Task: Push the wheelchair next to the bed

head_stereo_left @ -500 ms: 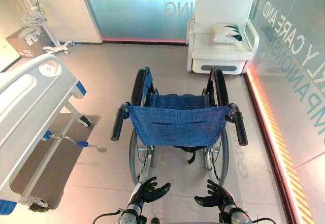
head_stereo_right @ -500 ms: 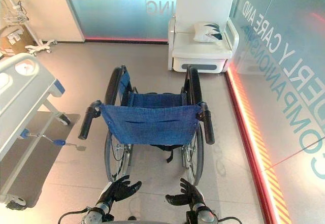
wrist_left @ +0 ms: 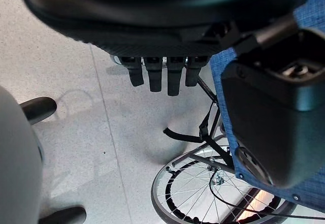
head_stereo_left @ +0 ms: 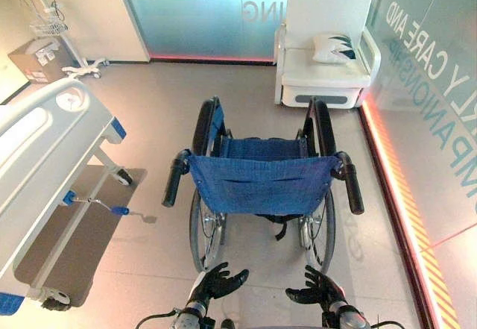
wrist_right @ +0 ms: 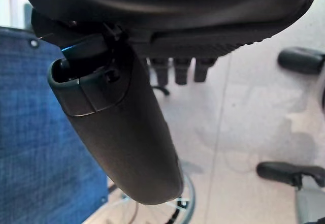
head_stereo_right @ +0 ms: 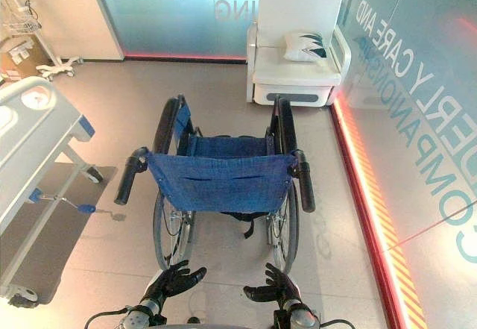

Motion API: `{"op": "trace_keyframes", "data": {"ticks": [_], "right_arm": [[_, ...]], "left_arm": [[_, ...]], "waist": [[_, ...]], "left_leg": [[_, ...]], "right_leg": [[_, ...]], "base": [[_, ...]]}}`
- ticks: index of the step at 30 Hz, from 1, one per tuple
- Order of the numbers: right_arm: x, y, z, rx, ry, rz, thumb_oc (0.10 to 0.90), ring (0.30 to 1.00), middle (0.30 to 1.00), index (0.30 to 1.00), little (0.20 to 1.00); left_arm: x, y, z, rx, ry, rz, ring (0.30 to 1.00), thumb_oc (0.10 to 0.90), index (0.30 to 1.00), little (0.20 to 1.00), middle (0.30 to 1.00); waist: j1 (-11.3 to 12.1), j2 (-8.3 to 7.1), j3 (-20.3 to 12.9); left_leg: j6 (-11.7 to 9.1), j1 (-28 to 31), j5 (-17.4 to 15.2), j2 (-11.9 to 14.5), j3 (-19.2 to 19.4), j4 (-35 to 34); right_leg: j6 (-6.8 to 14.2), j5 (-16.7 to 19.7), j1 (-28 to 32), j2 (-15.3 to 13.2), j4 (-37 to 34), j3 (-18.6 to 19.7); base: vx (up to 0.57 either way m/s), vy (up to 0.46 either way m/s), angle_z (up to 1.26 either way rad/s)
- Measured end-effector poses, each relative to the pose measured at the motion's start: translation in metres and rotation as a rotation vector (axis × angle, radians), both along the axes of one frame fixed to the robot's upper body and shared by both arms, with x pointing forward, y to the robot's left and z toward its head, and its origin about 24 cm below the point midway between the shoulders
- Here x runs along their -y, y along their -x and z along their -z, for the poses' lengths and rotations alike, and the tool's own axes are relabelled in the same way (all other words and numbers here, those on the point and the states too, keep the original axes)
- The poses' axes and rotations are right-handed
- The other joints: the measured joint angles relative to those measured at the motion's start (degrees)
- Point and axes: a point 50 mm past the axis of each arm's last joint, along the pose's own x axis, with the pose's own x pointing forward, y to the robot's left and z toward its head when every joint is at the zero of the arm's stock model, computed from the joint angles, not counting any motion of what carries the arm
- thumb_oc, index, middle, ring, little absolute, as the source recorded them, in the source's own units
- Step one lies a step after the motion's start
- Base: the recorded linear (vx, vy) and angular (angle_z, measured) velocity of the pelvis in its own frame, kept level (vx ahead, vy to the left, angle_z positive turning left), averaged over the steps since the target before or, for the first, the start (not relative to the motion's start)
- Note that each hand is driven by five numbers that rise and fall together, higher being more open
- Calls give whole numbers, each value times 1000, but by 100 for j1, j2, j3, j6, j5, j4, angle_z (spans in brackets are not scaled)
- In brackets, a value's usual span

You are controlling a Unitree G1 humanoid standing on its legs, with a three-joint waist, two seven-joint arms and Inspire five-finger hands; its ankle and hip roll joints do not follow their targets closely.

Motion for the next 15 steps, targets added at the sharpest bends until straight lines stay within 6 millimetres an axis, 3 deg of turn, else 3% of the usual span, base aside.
{"op": "trace_keyframes", "data": {"ticks": [4,6,8,10,15], "right_arm": [[1,1,1,-17,-10,8,800,900,900,900,900],[2,0,0,-12,-35,42,800,900,900,900,900],[7,-11,-8,42,-60,79,800,900,900,900,900],[13,-21,-16,101,-68,117,800,900,900,900,900],[48,-44,-36,211,-28,215,800,900,900,900,900]], "left_arm": [[-1,0,0,1,11,-32,900,800,900,900,900],[-7,-2,-2,15,55,-158,900,800,900,900,900],[-25,-11,-10,86,95,-370,900,800,900,900,900],[-40,-18,-18,146,86,-465,900,800,900,900,900],[-80,-31,-38,267,-17,-577,900,800,900,900,900]], "waist": [[3,-14,6],[4,-35,21],[19,-87,59],[20,-119,79],[17,-134,85]], "left_leg": [[0,0,0,0,-4,0],[0,0,0,1,-10,0],[-2,-2,2,15,-25,0],[-10,-4,7,23,-44,0],[-26,-12,18,23,-96,0]], "right_leg": [[0,0,6,0,1,-1],[1,0,7,4,1,-5],[2,1,14,18,1,-13],[3,2,19,27,0,-13],[31,18,36,34,0,-8]], "base": [[0,0,0],[-1,-18,1],[-13,-53,2],[-7,-33,4],[6,-1,5]]}}
